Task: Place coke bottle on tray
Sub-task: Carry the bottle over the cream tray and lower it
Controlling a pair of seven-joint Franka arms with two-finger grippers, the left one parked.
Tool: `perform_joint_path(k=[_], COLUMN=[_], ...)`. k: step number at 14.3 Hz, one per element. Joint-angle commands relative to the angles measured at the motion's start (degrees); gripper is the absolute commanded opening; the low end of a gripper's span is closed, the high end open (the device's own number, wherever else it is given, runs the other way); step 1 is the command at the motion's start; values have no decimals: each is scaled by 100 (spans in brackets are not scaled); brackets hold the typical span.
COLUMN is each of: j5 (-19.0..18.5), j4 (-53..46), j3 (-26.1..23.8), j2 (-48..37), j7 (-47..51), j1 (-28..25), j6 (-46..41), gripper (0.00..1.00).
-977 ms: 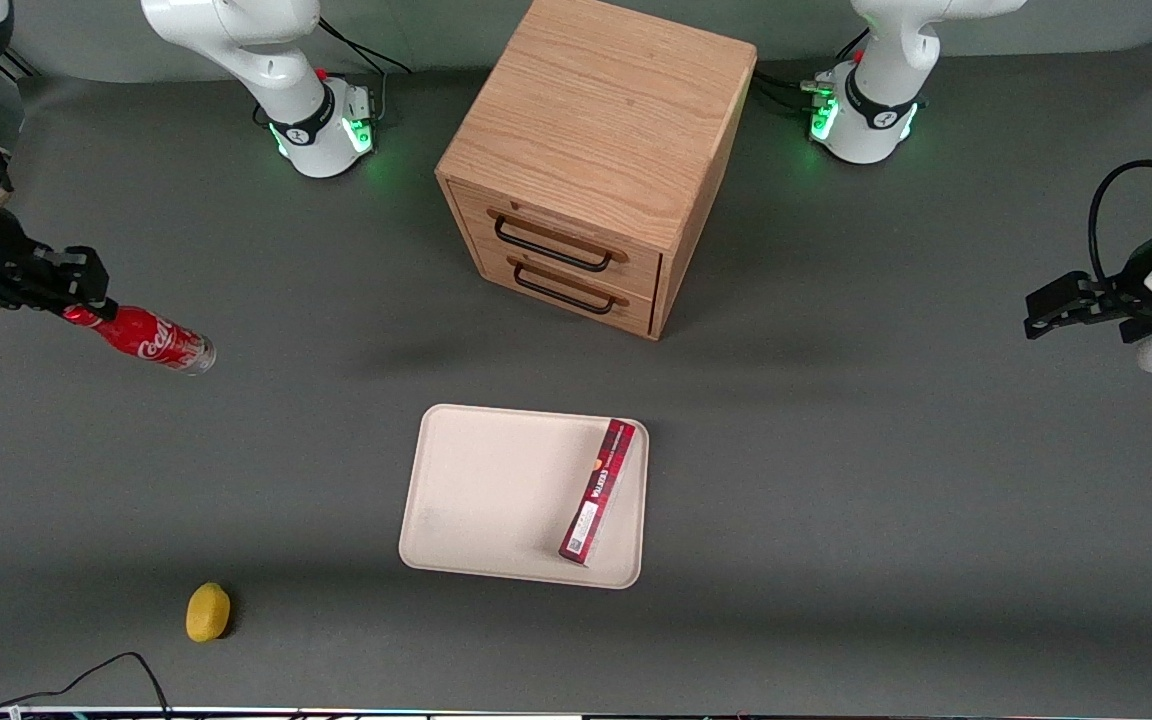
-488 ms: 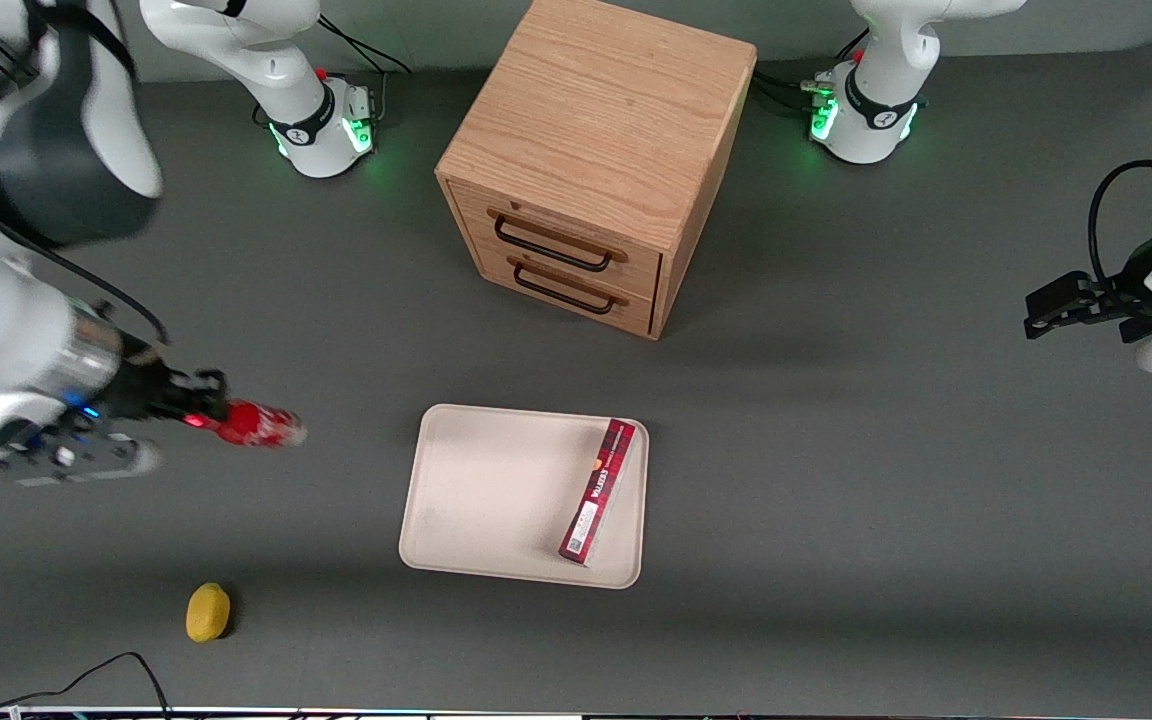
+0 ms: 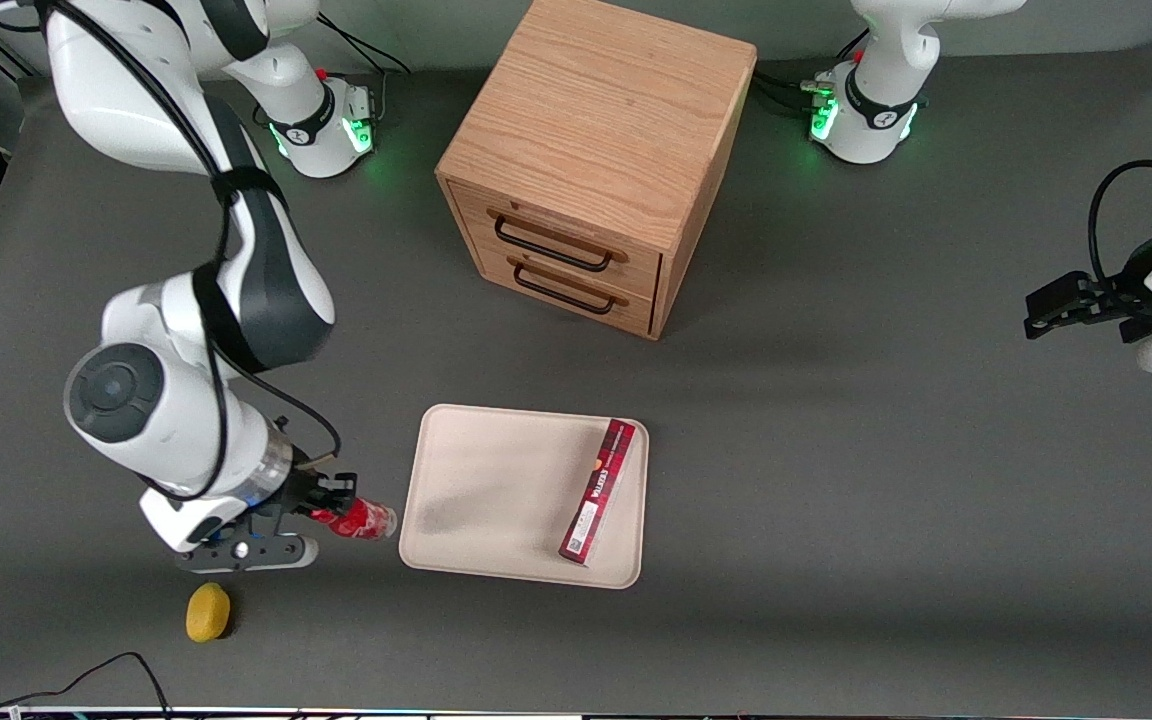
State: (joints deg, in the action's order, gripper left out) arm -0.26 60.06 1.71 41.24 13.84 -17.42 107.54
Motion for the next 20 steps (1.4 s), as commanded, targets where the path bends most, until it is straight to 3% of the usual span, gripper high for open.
perform_joint_path(k=[1,13,15,16,20], j5=[-53,-18,-36,-45,-1], j4=[-302,-161,-161,-161,-74], j3=[75,75,75,75,32], j2=[375,798,806,806,474], j7=[372,848,937,937,823], j1=[-252,-482,-482,-473,-246], j6=[30,574,601,601,322], gripper=[0,0,49,99,100])
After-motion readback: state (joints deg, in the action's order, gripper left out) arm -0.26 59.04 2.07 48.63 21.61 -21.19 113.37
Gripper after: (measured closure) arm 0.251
